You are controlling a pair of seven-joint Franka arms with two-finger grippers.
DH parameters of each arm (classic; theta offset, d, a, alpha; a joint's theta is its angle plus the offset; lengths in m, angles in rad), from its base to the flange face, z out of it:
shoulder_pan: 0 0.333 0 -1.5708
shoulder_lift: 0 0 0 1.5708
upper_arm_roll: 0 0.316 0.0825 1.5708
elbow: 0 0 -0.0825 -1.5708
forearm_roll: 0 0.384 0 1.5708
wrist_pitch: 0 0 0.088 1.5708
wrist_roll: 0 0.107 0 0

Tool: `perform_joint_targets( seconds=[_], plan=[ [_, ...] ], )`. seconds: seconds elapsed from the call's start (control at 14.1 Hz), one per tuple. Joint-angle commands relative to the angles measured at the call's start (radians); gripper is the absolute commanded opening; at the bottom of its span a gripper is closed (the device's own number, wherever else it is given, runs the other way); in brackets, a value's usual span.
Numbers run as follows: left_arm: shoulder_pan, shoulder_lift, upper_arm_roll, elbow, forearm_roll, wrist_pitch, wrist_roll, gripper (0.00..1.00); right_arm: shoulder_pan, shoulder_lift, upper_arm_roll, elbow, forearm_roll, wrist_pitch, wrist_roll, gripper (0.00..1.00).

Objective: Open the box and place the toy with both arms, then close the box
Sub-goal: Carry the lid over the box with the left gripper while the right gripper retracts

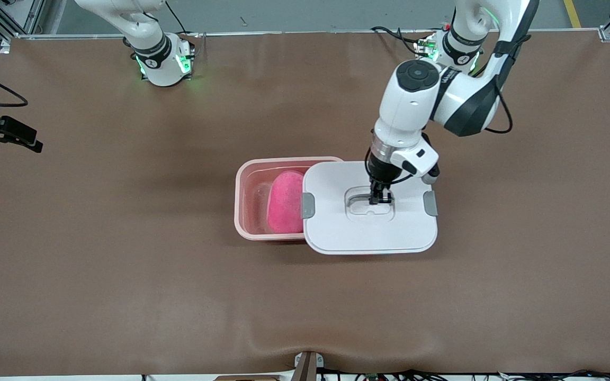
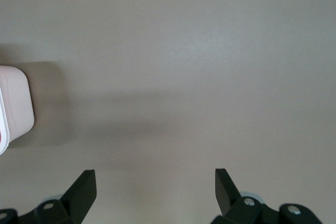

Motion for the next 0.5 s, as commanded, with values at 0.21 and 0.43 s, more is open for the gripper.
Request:
perform_joint_targets(
  seconds=[0.21, 0.43],
  plan=[
    [-0.072, 0.090, 0.005, 0.149, 0.050, -0.108, -0.068, 0.00, -0.036, -0.002, 0.009, 0.037, 0.018, -0.005, -0.014, 1.00],
    [-0.086, 0.105, 0.002, 0.178, 0.069, -0.108, -0.139, 0.00, -0.040, 0.001, 0.009, 0.037, 0.018, -0.011, -0.014, 1.00]
  ],
)
